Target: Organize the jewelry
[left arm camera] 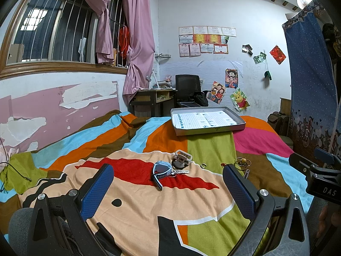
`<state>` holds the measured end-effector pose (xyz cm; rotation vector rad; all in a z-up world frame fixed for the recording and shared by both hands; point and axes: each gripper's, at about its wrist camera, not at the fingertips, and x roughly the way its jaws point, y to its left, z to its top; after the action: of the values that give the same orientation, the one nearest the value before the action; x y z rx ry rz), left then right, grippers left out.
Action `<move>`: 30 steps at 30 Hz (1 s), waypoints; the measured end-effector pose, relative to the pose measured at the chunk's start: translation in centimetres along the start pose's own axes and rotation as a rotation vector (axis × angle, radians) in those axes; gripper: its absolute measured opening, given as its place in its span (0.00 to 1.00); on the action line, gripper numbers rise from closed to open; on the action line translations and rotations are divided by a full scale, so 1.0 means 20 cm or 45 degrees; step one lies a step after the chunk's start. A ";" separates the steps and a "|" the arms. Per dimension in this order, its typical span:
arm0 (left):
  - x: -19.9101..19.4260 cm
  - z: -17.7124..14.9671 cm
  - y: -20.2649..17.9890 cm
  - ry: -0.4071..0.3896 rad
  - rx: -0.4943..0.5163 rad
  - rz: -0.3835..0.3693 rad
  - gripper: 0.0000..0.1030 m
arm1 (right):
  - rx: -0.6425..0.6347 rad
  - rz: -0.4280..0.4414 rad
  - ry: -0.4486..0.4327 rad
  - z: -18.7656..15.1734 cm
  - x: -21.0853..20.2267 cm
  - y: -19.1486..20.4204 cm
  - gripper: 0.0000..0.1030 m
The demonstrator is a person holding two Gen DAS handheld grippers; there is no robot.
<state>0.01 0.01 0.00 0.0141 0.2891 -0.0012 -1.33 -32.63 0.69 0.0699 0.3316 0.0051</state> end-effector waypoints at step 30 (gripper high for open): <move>0.00 0.00 0.00 0.007 0.001 -0.007 1.00 | 0.002 0.001 0.003 0.00 0.00 0.00 0.99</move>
<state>0.04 0.03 -0.01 0.0143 0.2945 -0.0069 -1.35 -32.66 0.73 0.0717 0.3341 0.0054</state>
